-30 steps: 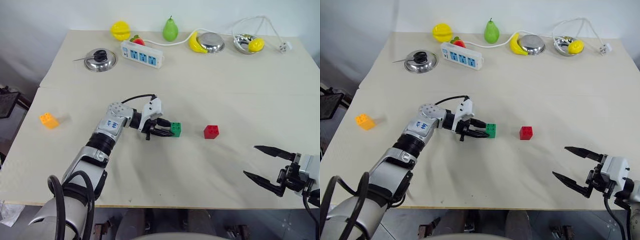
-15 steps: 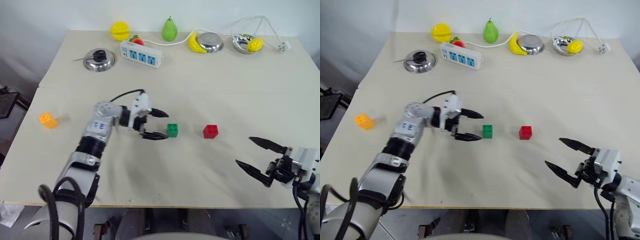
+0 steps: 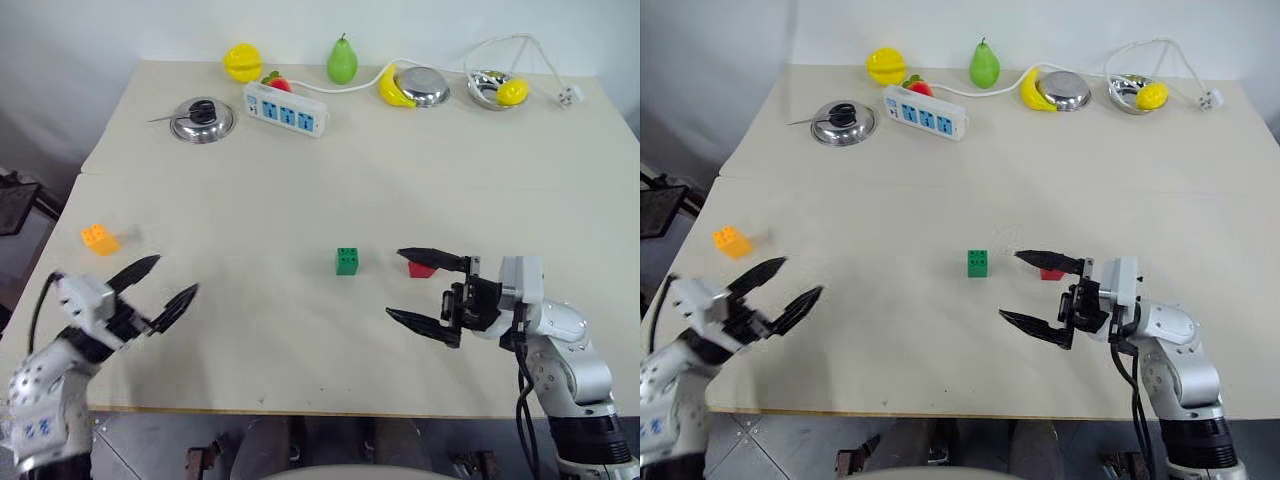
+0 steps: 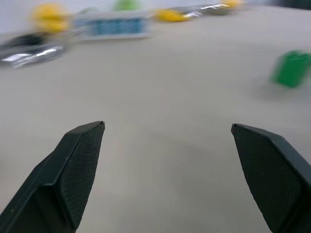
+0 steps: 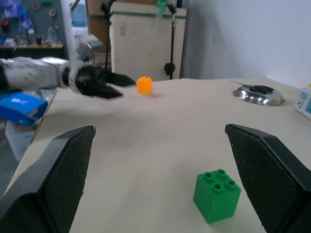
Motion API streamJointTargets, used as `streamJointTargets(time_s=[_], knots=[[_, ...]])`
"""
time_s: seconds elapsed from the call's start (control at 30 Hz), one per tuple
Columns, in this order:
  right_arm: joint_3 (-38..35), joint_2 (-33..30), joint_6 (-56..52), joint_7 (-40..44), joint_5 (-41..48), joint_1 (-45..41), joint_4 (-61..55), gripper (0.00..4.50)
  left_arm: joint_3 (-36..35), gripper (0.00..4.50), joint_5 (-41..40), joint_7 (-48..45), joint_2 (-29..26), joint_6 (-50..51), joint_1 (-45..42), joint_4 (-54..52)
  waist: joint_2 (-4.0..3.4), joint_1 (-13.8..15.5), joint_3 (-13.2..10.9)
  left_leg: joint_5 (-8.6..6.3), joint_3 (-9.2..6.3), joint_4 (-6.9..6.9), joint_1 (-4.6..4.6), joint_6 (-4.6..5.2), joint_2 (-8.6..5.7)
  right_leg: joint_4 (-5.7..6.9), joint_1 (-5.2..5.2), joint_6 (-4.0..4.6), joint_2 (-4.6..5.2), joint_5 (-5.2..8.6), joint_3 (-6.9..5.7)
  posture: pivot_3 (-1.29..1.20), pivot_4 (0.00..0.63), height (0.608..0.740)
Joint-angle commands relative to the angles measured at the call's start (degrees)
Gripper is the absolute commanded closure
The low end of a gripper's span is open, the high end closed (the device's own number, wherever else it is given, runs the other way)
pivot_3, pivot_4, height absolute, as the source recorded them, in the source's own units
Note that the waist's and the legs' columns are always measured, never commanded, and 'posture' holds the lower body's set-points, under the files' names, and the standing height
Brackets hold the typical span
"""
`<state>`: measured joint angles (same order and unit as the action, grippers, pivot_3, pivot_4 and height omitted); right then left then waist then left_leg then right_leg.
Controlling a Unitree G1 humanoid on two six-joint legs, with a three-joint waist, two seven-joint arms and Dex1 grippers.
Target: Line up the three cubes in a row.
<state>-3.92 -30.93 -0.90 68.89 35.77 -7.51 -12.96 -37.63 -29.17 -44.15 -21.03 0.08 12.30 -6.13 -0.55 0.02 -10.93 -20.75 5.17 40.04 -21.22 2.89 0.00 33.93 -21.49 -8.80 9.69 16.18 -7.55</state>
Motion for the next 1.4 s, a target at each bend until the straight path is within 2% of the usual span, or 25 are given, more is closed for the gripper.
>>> streamJointTargets(time_s=[0.03,0.1,0.2,0.37,0.57,0.73,0.87,1.07,1.17,1.4], knots=[[-0.62,-1.20,1.63,2.36,-0.48,-0.78,1.21,0.00,-10.45,0.08,-2.96,8.61,4.76,-3.88,7.53,0.07,0.07,-0.14,0.03,-0.02,0.00,-0.01,0.00,-0.01,0.02,-0.01,-0.01,0.00,-0.01,0.00,-0.02,0.00,0.150,0.740],[-0.55,-1.49,1.52,3.19,-0.34,-0.88,1.50,0.00,-12.35,0.08,-3.20,11.04,6.67,-5.03,10.02,-0.01,0.11,-0.09,0.03,-0.06,0.03,-0.04,0.00,-0.03,0.06,-0.05,-0.01,0.01,-0.05,0.01,-0.05,0.00,0.150,0.740],[-0.72,-1.43,1.25,3.14,-0.26,-1.52,1.87,0.00,-11.31,0.08,-1.50,13.68,8.18,-6.10,11.95,-1.97,0.14,0.83,0.04,-0.07,0.04,-0.01,0.00,0.00,0.05,-0.07,-0.03,0.02,-0.02,0.01,-0.06,0.00,0.150,0.740],[-0.33,-1.65,0.60,3.99,-0.30,-2.49,2.30,0.00,-6.59,0.08,2.01,21.86,6.67,-1.88,7.67,-3.90,0.21,1.44,0.08,-0.31,0.09,0.02,0.03,-0.23,0.00,-0.11,-0.08,0.02,0.10,0.00,0.01,0.00,0.150,0.740],[0.22,-1.70,-0.96,4.13,-0.32,-4.13,2.47,0.00,-0.46,0.08,4.42,37.74,3.75,12.25,-5.65,-9.49,0.34,1.26,0.16,-0.19,0.09,0.00,0.00,-0.01,0.08,0.07,-0.09,0.03,-0.06,0.00,-0.03,0.00,0.150,0.740],[1.19,-0.82,-2.89,2.27,-0.17,-5.33,0.85,0.00,0.95,0.08,8.34,51.66,3.50,22.42,-16.44,-7.20,0.37,1.01,0.18,-0.17,0.12,0.00,0.01,0.01,0.03,0.07,-0.08,0.03,-0.13,0.00,-0.02,0.00,0.150,0.740],[1.18,-0.48,-3.69,0.74,-0.30,-5.63,0.05,0.00,3.39,0.08,12.25,54.89,2.09,23.86,-21.43,-4.29,0.37,0.84,0.18,-0.18,0.14,-0.04,0.00,-0.01,0.05,0.03,-0.09,0.03,-0.23,0.00,-0.06,0.00,0.150,0.740],[1.27,-0.13,-3.59,0.30,-0.47,-5.05,-0.48,0.00,6.31,0.08,13.09,53.09,1.04,22.28,-29.25,6.73,0.40,1.38,0.20,-0.16,0.15,0.02,-0.01,0.02,0.02,0.03,-0.05,0.03,-0.23,0.00,-0.04,0.00,0.150,0.740],[1.03,0.11,-3.30,0.20,-0.33,-4.50,-0.94,0.00,6.95,0.66,13.48,52.01,0.40,21.13,-29.87,8.64,0.41,1.31,0.20,-0.16,0.15,-0.01,-0.01,0.01,0.01,0.01,-0.06,0.03,-0.24,0.00,-0.05,0.00,0.150,0.740],[0.03,0.29,-1.76,-0.31,-0.68,-1.63,-1.08,0.00,7.40,2.82,12.84,47.64,0.20,16.33,-30.07,10.93,0.41,1.29,0.20,-0.16,0.17,-0.01,-0.01,0.00,0.03,0.00,-0.06,0.03,-0.26,0.00,-0.05,0.00,0.150,0.740]])
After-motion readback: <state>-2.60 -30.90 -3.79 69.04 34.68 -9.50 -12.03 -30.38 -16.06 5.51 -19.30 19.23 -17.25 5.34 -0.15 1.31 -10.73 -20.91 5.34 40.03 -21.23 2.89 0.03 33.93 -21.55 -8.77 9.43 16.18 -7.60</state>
